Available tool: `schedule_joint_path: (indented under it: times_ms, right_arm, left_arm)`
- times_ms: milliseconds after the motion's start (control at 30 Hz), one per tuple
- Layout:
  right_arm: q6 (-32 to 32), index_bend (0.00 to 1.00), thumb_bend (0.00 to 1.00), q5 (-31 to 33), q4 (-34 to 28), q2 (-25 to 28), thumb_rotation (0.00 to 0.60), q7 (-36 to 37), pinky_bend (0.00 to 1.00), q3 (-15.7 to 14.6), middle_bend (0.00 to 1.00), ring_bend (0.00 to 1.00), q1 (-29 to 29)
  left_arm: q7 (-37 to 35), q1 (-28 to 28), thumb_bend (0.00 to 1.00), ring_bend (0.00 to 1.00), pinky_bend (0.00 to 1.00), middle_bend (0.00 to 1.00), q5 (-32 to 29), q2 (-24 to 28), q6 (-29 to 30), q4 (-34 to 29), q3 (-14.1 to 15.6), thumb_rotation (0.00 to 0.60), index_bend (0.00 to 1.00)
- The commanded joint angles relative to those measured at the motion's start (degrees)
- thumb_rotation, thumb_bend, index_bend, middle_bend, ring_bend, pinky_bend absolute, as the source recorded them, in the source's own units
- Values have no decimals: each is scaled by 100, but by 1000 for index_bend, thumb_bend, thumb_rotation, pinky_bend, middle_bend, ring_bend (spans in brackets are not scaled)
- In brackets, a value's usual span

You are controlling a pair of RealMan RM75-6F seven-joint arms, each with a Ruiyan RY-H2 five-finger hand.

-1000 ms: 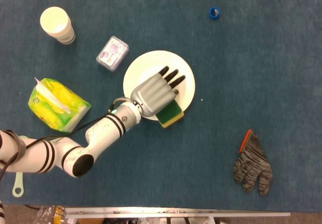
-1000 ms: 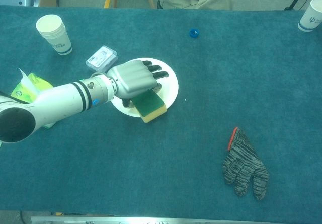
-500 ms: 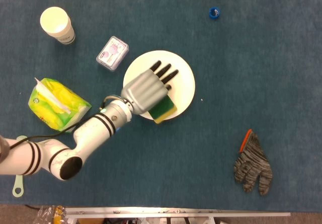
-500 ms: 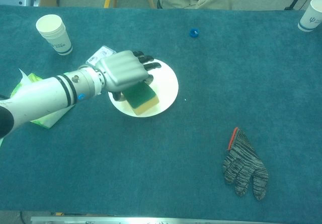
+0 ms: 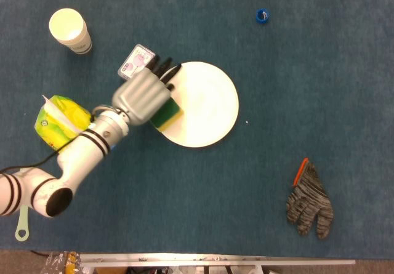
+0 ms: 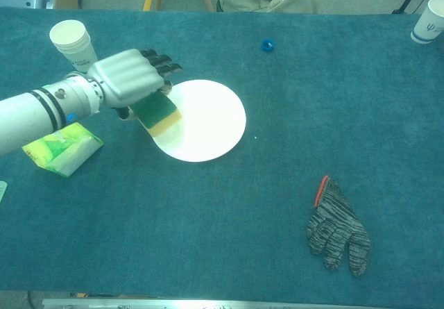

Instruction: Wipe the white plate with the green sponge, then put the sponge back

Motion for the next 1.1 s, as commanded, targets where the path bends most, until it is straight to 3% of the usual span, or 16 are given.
schedule_joint_path:
  times_ms: [33, 700, 933, 1100]
  right_arm:
    - [-1, 0, 199, -4, -4, -2, 600, -8, 212, 1, 23, 0, 5]
    - [12, 0, 199, -62, -59, 7, 600, -43, 212, -22, 23, 0, 20]
    - [30, 0, 199, -75, -98, 15, 600, -80, 212, -19, 22, 0, 25]
    - [42, 0, 199, -93, -124, 11, 600, -97, 212, -24, 23, 0, 28]
  left_arm:
    - [-36, 65, 243, 0, 56, 39, 12, 87, 27, 31, 26, 600, 403]
    - [-272, 527, 243, 0, 56, 30, -55, 492, 153, 308, -62, 600, 392]
    - [-77, 615, 240, 0, 56, 0, -370, 633, 149, 170, -90, 600, 166]
    - [-134, 712, 240, 0, 56, 0, -460, 737, 261, 23, -155, 600, 68]
